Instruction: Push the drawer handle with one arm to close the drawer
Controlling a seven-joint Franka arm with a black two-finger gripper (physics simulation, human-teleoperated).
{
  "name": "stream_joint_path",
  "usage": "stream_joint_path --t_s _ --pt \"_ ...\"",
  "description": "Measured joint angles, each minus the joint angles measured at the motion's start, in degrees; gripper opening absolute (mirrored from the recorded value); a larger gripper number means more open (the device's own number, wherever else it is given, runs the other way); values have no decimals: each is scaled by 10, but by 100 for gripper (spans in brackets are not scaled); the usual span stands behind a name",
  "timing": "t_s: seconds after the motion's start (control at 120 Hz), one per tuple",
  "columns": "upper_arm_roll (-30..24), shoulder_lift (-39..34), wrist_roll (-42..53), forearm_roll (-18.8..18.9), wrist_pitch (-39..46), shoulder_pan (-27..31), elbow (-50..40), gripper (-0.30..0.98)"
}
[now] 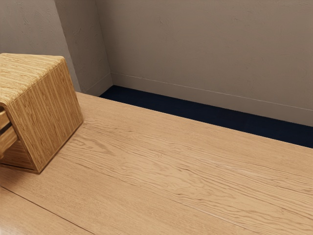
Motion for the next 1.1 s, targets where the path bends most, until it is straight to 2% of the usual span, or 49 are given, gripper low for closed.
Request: stream_joint_path --t_s 0.458,1.1 --pt "-2 77 20 -43 19 -1 40 -10" --pt "-9 180 71 -126 42 1 106 -10"
